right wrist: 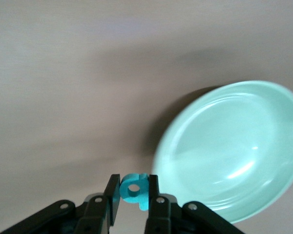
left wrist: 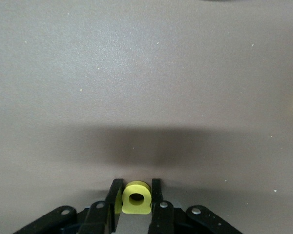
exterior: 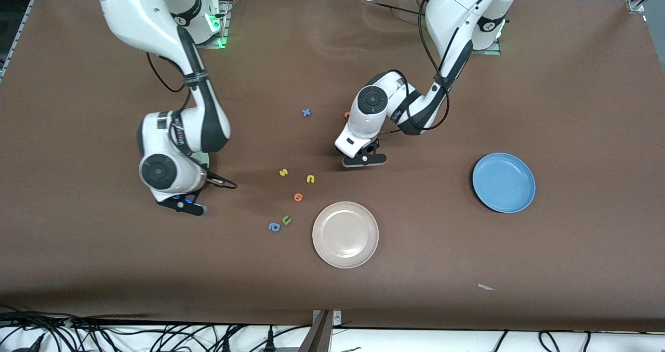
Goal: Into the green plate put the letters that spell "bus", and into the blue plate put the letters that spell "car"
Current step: 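Drop the q on the green plate while the left gripper lifts the o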
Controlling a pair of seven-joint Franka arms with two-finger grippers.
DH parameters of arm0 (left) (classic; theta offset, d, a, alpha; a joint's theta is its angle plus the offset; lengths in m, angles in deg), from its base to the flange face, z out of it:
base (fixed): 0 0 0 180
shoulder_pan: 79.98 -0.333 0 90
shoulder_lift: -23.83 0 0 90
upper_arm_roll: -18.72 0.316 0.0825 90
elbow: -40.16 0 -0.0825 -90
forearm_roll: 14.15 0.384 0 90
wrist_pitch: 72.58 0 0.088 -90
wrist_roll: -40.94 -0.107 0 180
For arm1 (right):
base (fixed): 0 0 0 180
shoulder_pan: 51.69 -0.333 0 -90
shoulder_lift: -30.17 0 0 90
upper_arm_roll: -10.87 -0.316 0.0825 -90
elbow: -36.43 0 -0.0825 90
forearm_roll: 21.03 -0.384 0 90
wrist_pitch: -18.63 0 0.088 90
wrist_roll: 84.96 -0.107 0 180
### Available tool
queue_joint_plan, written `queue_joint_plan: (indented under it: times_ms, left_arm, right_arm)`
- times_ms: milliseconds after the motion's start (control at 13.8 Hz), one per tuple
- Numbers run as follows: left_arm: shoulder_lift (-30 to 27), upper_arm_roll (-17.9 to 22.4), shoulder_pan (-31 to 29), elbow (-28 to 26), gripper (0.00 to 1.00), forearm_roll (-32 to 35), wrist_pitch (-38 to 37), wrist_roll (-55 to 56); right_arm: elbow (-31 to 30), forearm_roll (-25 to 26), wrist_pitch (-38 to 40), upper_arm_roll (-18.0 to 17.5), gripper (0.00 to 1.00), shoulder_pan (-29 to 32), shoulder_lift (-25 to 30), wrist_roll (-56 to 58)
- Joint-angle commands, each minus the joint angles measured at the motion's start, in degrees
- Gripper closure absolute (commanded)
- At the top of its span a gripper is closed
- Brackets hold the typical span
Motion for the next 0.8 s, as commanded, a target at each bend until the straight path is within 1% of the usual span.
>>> queue_joint_plan:
  times_ms: [0, 145, 218, 291, 363, 436, 581, 654, 727]
  left_arm:
    - [0.7, 0.6, -0.1, 3.4, 0.83, 2.4, -2.5, 1.5]
    - [-1.2, 0.8, -2.5, 7.0, 0.84, 2.5, -11.3, -0.1]
    - [-1.6, 0.6, -4.5, 8.5, 0.84, 2.5, -15.7, -3.5]
    - [-2.7, 0.6, -6.3, 9.2, 0.84, 2.4, -18.6, -7.5]
    - [-3.7, 0.6, -8.7, 9.2, 0.84, 2.4, -20.6, -11.0]
    - [-3.9, 0.6, -11.1, 9.2, 0.84, 2.5, -22.0, -15.6]
    - [-5.1, 0.7, -16.3, 9.1, 0.84, 2.4, -23.4, -24.4]
    - [-5.3, 0.7, -18.7, 9.0, 0.84, 2.5, -23.5, -28.5]
    - [-5.3, 0.7, -21.0, 8.8, 0.84, 2.4, -23.8, -32.9]
  right_arm:
    - [-6.4, -0.5, -0.6, 2.1, 0.86, 1.4, 3.0, 7.6]
    - [-8.5, -0.5, -2.2, 2.0, 0.86, 3.4, 1.0, 11.9]
    - [-9.1, -0.5, -2.5, 1.9, 0.81, 3.9, 0.8, 12.1]
    - [-9.1, -0.5, -2.5, 1.9, 0.61, 4.0, 0.6, 12.1]
    - [-9.1, -0.5, -2.4, 1.9, 0.11, 4.0, 0.5, 12.0]
    - [-9.1, -0.5, -2.1, 1.8, 0.0, 4.0, 0.6, 11.9]
    - [-8.5, -0.5, -1.5, 1.4, 0.0, 3.0, 1.5, 10.5]
    - [-7.8, -1.2, -1.4, 1.2, 0.0, 2.2, 2.4, 8.6]
    - [-6.4, -3.0, -1.4, 0.1, 0.0, 0.9, 2.4, 5.1]
